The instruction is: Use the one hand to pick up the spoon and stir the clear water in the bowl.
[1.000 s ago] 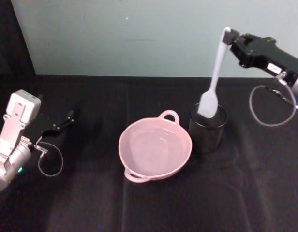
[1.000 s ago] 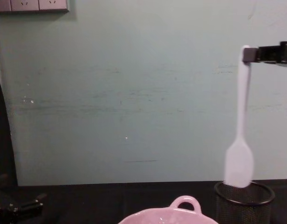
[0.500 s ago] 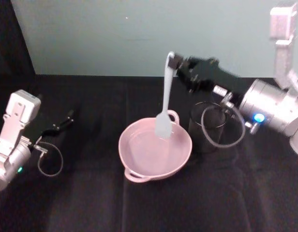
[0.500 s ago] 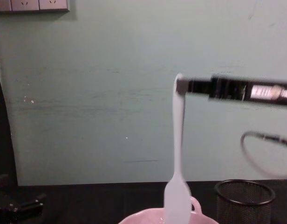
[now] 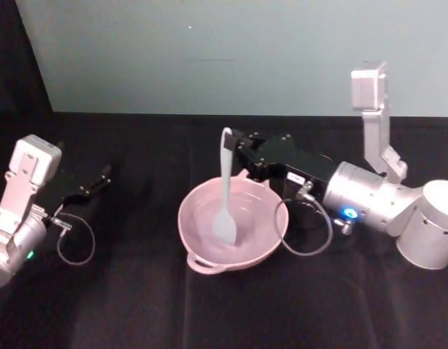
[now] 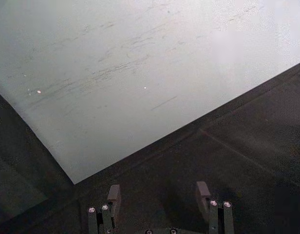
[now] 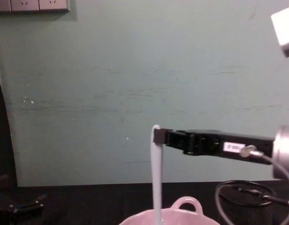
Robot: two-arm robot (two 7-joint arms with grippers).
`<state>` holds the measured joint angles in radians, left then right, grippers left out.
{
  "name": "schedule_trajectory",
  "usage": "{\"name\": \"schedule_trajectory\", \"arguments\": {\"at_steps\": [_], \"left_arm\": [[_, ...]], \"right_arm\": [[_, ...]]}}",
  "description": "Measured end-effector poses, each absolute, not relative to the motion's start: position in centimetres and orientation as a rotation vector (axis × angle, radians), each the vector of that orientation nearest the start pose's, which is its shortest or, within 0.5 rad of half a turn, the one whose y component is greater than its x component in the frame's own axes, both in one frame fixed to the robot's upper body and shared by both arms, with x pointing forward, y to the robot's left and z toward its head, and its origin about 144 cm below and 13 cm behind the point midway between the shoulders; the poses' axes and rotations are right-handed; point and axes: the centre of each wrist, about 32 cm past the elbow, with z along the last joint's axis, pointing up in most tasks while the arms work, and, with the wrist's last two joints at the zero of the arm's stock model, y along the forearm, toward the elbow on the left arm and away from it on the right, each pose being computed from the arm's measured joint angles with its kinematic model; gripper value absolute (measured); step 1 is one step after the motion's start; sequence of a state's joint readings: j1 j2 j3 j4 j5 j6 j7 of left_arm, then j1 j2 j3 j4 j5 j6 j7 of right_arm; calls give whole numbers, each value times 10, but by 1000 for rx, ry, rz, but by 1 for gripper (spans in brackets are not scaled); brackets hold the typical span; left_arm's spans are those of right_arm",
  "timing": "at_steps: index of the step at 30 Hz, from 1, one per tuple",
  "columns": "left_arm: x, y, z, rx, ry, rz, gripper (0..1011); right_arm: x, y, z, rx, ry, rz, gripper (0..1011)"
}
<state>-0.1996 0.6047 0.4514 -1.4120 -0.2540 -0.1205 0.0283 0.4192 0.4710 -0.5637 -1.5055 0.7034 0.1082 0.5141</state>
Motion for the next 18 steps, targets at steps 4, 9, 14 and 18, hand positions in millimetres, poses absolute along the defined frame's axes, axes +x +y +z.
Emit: {"name": "schedule_trajectory", "arguments": {"at_steps": [4, 9, 14, 18], "left_arm": [[489, 310, 1140, 304, -285, 1248, 1011], [489, 310, 1140, 304, -285, 1248, 1011], [489, 310, 1140, 304, -285, 1248, 1011], [489, 310, 1140, 304, -285, 1248, 1011]], "right_arm": [[542, -208, 1214, 55, 102, -583, 85], [558, -201, 1212, 76, 100, -604, 85], [570, -207, 1213, 75, 85, -644, 85], [573, -218, 1215, 75, 74, -677, 85]]}}
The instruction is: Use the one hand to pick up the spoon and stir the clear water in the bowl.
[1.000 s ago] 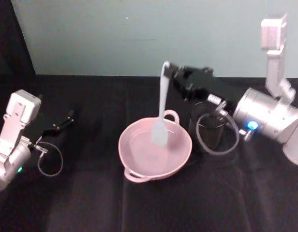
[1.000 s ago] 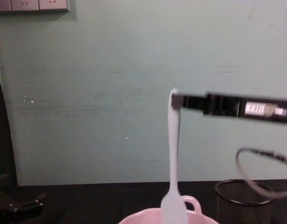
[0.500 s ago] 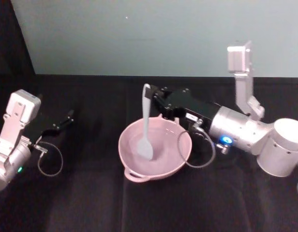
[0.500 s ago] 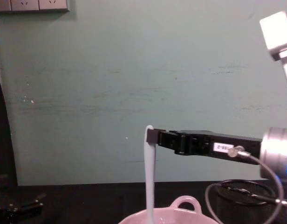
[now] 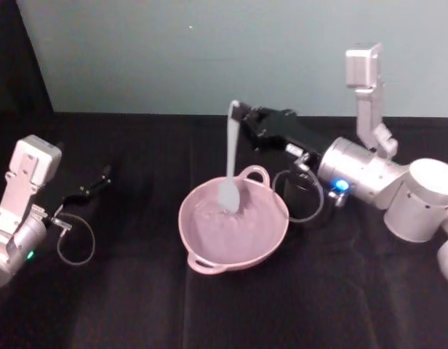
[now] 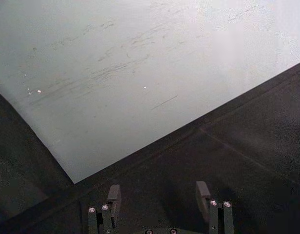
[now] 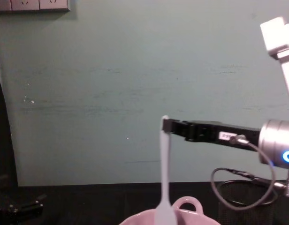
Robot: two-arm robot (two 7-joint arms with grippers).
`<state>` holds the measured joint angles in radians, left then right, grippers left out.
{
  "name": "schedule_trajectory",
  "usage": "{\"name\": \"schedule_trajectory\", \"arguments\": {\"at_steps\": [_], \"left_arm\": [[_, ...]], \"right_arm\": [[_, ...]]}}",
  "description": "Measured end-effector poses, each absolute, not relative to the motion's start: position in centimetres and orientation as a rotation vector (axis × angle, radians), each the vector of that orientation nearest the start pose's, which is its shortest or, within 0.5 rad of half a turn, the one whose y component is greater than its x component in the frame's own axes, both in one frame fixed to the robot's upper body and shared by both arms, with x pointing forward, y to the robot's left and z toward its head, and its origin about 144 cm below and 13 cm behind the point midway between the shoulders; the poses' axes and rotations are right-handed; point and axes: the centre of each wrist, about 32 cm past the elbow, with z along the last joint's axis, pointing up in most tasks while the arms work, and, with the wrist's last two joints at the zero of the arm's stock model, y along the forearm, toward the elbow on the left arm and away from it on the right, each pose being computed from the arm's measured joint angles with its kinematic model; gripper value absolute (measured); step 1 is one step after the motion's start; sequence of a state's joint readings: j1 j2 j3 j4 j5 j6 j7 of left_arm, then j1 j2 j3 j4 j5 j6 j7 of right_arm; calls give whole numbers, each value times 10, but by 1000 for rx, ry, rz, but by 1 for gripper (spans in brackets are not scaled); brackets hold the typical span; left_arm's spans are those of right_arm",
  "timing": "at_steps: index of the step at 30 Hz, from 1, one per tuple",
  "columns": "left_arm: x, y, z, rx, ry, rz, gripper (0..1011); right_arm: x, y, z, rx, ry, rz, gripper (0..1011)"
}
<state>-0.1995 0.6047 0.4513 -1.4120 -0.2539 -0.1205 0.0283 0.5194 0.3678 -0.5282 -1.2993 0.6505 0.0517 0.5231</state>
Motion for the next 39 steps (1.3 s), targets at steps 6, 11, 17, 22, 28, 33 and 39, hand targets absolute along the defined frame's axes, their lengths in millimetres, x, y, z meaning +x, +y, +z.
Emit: {"name": "schedule_trajectory", "arguments": {"at_steps": [6, 11, 17, 22, 28, 33, 39], "left_arm": [[489, 310, 1140, 304, -285, 1248, 1011], [489, 310, 1140, 304, -285, 1248, 1011], [489, 310, 1140, 304, -285, 1248, 1011], [489, 310, 1140, 304, -285, 1248, 1011], [489, 310, 1140, 304, -285, 1248, 1011], [489, 310, 1140, 304, -285, 1248, 1011], [489, 310, 1140, 304, -285, 1248, 1011]], "right_arm": [[567, -233, 1217, 73, 60, -711, 85], [553, -239, 1219, 45, 42, -715, 85], [531, -235, 1222, 5, 18, -673, 85], [516, -225, 1222, 7, 8, -626, 84], [512, -214, 1219, 17, 17, -590, 84], [520, -204, 1214, 38, 28, -576, 85], [538, -196, 1209, 72, 45, -588, 84]]}}
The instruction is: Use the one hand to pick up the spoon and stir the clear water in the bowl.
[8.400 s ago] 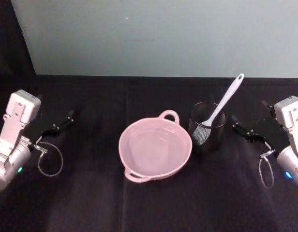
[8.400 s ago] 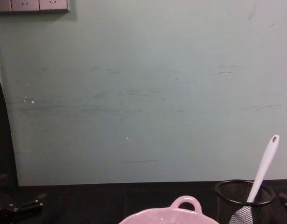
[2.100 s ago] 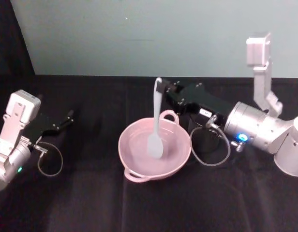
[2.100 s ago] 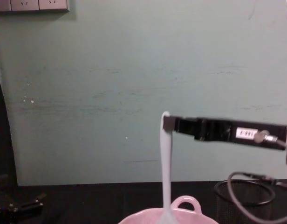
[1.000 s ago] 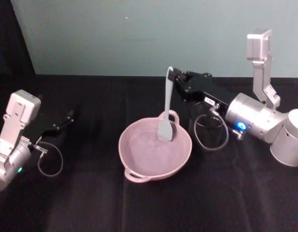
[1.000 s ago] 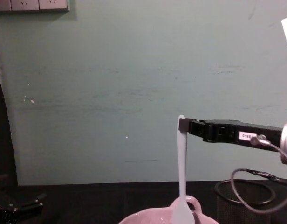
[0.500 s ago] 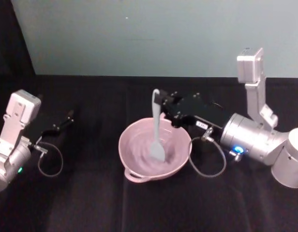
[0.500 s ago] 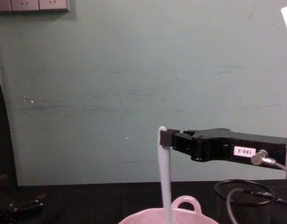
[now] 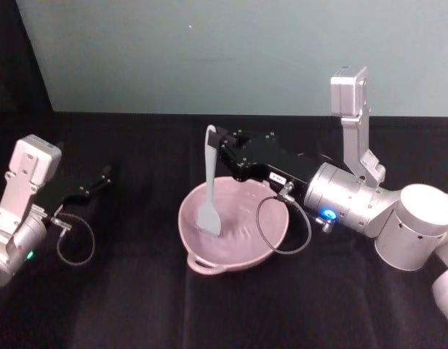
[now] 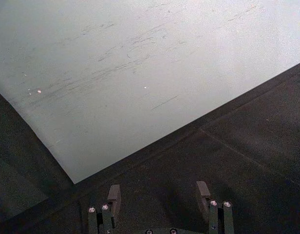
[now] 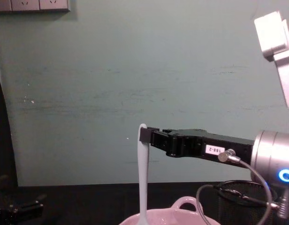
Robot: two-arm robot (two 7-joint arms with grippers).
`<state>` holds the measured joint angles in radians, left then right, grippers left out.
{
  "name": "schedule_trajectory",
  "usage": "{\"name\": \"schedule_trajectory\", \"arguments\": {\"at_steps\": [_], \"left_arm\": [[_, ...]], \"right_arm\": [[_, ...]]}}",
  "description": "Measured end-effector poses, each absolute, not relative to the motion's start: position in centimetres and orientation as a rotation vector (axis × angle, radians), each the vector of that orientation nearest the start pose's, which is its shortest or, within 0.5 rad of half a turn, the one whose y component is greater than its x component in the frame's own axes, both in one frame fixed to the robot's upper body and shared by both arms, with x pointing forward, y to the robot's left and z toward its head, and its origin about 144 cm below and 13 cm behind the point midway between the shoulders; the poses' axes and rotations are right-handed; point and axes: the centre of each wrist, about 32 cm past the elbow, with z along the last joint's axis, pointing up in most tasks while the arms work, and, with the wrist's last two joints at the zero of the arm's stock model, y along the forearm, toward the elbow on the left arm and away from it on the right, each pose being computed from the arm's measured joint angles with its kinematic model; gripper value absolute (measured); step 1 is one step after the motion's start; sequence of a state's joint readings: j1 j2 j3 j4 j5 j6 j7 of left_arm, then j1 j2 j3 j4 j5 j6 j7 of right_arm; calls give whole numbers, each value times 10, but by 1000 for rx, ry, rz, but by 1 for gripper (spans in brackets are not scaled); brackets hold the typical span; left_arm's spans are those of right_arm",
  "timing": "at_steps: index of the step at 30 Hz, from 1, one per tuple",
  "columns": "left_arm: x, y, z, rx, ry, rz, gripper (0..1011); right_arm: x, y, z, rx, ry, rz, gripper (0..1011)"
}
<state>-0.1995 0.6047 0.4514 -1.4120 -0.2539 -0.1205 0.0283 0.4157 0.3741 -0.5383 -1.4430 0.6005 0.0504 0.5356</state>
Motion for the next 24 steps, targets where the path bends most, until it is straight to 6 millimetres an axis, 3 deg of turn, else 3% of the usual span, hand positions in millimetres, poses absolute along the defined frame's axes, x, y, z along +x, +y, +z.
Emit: {"name": "schedule_trajectory", "arguments": {"at_steps": [12, 17, 24], "left_arm": [[489, 310, 1140, 304, -285, 1248, 1011], [489, 310, 1140, 304, -285, 1248, 1011], [489, 310, 1140, 304, -285, 1248, 1011]], "right_arm": [[568, -213, 1203, 100, 72, -696, 85], [567, -224, 1204, 94, 66, -729, 85], [549, -235, 1211, 69, 34, -742, 85]]}}
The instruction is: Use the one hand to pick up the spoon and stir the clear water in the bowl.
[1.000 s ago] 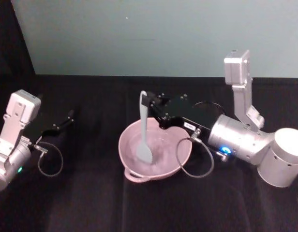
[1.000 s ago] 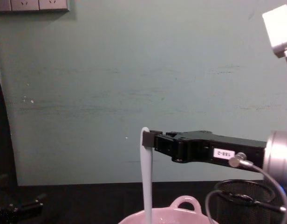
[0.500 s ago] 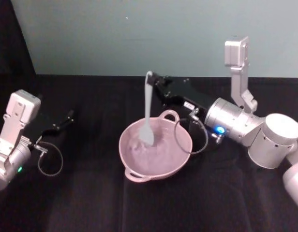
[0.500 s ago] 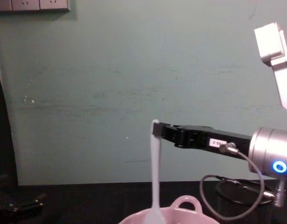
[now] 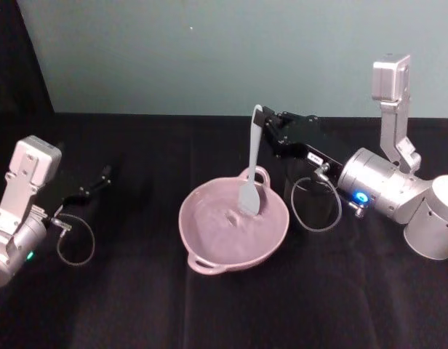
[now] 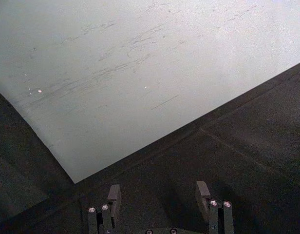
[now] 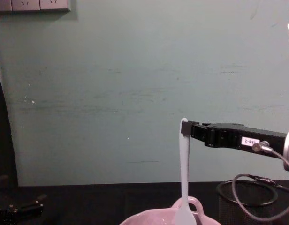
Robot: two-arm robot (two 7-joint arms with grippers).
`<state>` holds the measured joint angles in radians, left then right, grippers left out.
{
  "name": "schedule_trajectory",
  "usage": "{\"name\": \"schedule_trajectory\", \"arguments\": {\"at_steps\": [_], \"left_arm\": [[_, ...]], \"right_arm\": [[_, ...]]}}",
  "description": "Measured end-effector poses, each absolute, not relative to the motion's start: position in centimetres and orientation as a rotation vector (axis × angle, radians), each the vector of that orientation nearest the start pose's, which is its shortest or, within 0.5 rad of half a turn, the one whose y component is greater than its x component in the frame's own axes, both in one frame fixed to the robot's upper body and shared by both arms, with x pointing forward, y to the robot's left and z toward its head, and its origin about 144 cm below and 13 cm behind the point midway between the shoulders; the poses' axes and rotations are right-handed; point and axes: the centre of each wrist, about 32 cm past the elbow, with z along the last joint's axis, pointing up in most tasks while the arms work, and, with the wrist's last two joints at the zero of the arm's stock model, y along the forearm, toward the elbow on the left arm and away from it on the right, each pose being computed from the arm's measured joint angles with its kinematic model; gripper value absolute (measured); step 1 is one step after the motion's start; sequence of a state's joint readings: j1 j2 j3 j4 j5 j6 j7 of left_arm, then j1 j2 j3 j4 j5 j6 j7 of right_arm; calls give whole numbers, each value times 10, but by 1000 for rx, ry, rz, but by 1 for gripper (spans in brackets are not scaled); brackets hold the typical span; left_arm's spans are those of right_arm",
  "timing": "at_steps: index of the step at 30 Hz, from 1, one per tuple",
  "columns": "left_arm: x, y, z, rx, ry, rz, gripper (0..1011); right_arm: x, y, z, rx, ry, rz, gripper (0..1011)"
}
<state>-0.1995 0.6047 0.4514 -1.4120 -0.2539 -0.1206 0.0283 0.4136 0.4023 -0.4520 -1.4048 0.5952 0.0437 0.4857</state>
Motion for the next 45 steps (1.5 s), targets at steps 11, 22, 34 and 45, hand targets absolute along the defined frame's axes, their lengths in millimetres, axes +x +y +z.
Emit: {"name": "schedule_trajectory", "arguments": {"at_steps": [11, 22, 34, 45], "left_arm": [[489, 310, 1140, 304, -285, 1248, 1011], [489, 310, 1140, 304, -285, 1248, 1011], [489, 310, 1140, 304, -285, 1248, 1011], [489, 310, 1140, 304, -285, 1248, 1011]], "right_arm": [[519, -225, 1214, 36, 18, -677, 84], [518, -197, 1212, 50, 25, -590, 85], [550, -199, 1209, 59, 15, -649, 85], [554, -233, 1219, 34, -10, -732, 84]]}}
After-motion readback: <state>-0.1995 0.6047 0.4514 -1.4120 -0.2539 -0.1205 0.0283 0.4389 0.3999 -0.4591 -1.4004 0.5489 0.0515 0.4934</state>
